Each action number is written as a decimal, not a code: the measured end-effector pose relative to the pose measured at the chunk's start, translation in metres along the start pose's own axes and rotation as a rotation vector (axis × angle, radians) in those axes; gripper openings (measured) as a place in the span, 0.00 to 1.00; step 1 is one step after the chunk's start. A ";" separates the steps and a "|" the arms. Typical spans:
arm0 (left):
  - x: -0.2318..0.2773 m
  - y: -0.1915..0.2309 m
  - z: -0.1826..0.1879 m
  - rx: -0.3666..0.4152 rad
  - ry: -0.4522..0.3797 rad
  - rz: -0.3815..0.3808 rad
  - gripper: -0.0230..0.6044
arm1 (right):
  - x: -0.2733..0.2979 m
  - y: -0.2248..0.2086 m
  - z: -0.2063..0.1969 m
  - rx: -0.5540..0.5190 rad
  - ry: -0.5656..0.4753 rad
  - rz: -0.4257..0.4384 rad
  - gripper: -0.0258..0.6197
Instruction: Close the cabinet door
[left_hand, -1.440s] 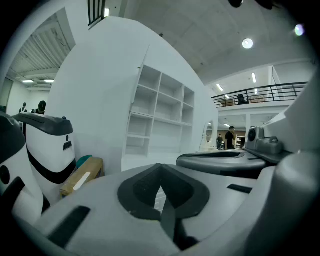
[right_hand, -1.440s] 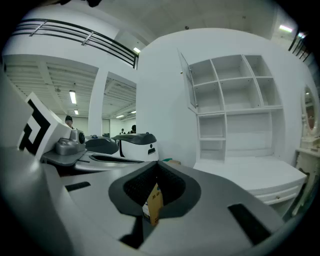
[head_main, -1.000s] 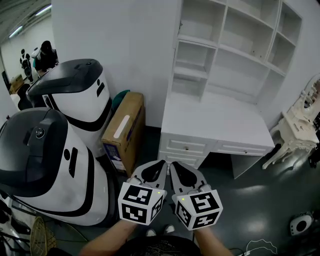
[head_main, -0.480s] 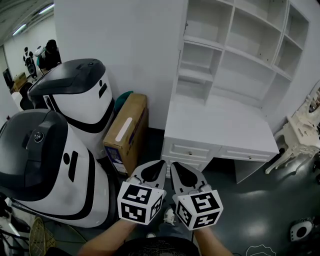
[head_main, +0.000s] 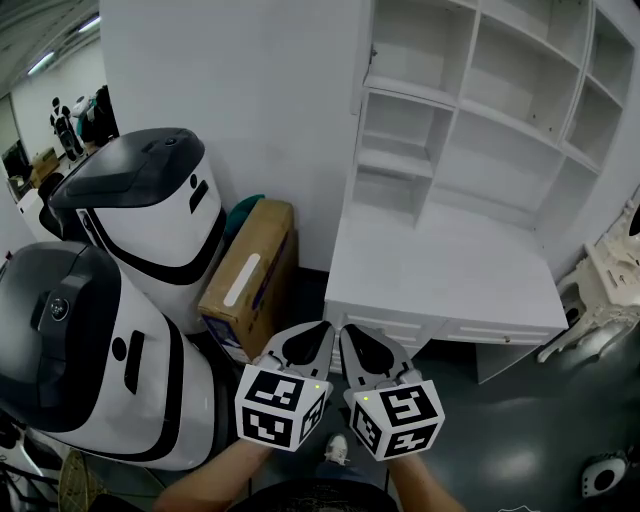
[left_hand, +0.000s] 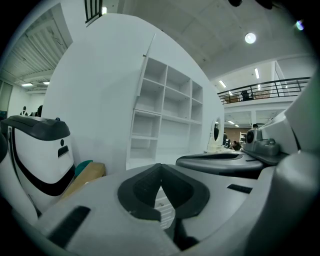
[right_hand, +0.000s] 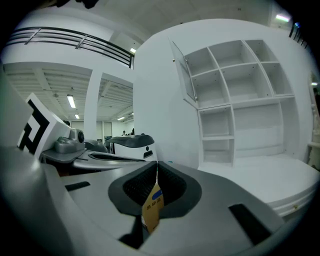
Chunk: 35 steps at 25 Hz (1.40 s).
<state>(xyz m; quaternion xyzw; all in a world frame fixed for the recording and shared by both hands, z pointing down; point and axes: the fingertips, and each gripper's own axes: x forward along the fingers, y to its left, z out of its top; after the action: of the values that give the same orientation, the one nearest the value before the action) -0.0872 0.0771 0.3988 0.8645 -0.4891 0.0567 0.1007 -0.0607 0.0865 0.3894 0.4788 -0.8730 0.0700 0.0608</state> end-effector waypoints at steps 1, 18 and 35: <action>0.008 0.003 0.002 -0.001 0.001 0.004 0.06 | 0.006 -0.007 0.002 0.002 0.001 0.002 0.07; 0.119 0.025 0.032 -0.019 0.012 0.087 0.06 | 0.079 -0.098 0.025 0.012 0.014 0.087 0.07; 0.156 0.049 0.074 -0.004 -0.024 0.115 0.06 | 0.117 -0.119 0.070 -0.042 -0.029 0.135 0.07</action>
<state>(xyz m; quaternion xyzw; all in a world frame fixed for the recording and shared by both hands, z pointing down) -0.0492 -0.0945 0.3630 0.8355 -0.5392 0.0510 0.0929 -0.0258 -0.0866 0.3487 0.4186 -0.9053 0.0489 0.0535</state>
